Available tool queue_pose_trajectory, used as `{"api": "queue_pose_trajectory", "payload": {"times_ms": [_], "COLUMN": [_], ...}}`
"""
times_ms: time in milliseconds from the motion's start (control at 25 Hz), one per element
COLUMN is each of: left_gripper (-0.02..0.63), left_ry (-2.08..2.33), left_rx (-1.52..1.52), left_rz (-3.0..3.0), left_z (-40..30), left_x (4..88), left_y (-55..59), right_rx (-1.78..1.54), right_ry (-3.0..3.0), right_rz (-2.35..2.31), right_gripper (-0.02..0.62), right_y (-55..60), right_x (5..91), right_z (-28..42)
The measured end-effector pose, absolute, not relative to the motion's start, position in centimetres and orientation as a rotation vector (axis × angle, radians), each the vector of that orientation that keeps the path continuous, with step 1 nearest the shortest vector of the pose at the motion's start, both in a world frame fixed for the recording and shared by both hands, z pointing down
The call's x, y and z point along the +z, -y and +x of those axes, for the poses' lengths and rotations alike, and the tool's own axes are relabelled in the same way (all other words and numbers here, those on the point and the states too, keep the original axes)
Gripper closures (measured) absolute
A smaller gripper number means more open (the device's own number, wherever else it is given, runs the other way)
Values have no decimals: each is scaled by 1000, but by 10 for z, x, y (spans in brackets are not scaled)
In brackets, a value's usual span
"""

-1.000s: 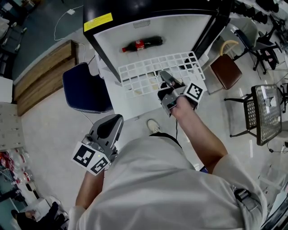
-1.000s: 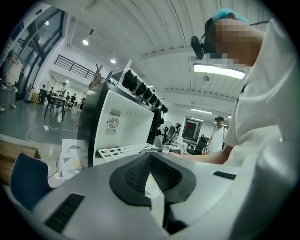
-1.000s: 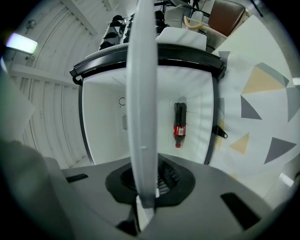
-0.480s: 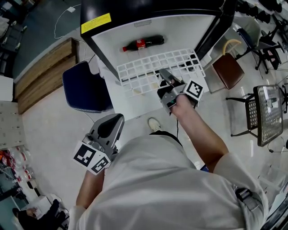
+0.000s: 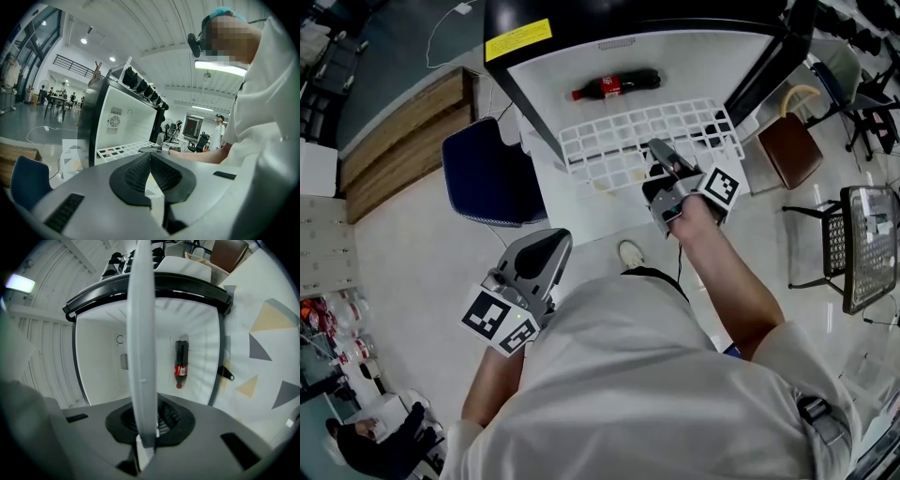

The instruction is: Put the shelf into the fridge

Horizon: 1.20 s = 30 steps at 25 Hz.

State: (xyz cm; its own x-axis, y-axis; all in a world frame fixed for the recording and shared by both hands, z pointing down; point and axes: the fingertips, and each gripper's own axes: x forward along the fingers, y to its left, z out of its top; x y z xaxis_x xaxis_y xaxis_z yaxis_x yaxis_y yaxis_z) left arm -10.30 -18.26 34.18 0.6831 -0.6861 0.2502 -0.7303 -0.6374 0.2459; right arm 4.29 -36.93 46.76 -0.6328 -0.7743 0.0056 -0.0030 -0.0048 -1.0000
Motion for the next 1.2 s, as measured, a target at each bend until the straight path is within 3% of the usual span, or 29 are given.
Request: {"api": "queue_pose_trajectory", "payload": {"times_ms": [1200], "left_gripper": [588], "left_ry": [1140], "left_rx": [200], "left_rz": [2549], "left_z": [-97], "left_x": [344], "left_y": [219], "right_rx": [-1728], "right_ry": [-1722], "right_rz": [-804], "right_gripper": [565], "right_y": [407], "right_x": [471], "right_z": [31]}}
